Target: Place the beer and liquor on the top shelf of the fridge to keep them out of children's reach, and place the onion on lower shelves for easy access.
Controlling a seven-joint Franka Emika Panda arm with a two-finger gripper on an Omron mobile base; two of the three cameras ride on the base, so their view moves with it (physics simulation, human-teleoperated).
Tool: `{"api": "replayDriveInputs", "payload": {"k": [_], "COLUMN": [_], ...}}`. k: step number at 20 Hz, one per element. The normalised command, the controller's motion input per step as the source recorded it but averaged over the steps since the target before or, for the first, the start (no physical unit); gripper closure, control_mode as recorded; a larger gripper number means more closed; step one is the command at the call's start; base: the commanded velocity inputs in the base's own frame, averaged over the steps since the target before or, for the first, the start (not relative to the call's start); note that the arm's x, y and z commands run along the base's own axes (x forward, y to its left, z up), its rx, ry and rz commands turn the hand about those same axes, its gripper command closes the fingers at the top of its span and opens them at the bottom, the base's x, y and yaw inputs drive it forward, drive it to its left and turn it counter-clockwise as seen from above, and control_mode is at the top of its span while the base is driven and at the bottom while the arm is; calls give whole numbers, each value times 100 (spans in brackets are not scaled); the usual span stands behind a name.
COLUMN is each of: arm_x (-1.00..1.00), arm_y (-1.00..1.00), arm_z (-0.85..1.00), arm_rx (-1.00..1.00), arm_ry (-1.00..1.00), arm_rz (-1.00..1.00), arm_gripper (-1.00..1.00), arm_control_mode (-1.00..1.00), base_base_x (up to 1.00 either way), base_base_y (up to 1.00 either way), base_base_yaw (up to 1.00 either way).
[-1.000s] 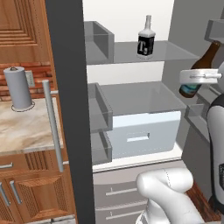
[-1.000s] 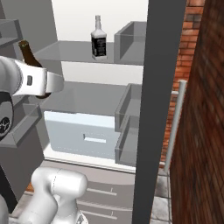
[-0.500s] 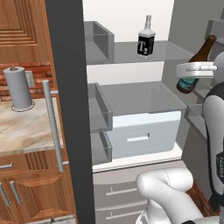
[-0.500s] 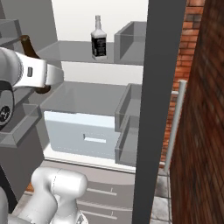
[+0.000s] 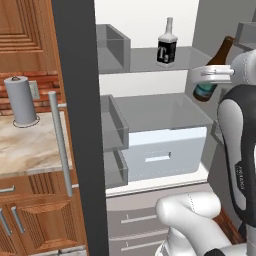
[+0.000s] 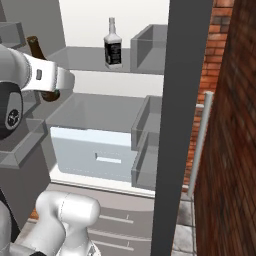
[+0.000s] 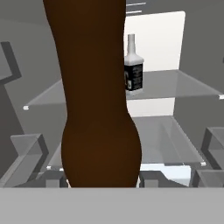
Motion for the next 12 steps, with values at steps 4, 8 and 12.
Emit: {"api": "replayDriveInputs", "payload": {"k": [4, 8, 12], "arm_x": [27, 32, 35], "arm_y": [8, 10, 10], "arm_z": [0, 2, 2], "arm_rx": [0, 0, 0], "arm_ry": [0, 0, 0], "arm_rz": [0, 0, 0], "arm_gripper": [100, 100, 100], "arm_control_mode": [-100, -100, -100], "base_base_x": [0, 0, 0], "base_base_y": [0, 0, 0], "base_base_yaw": [0, 0, 0]}}
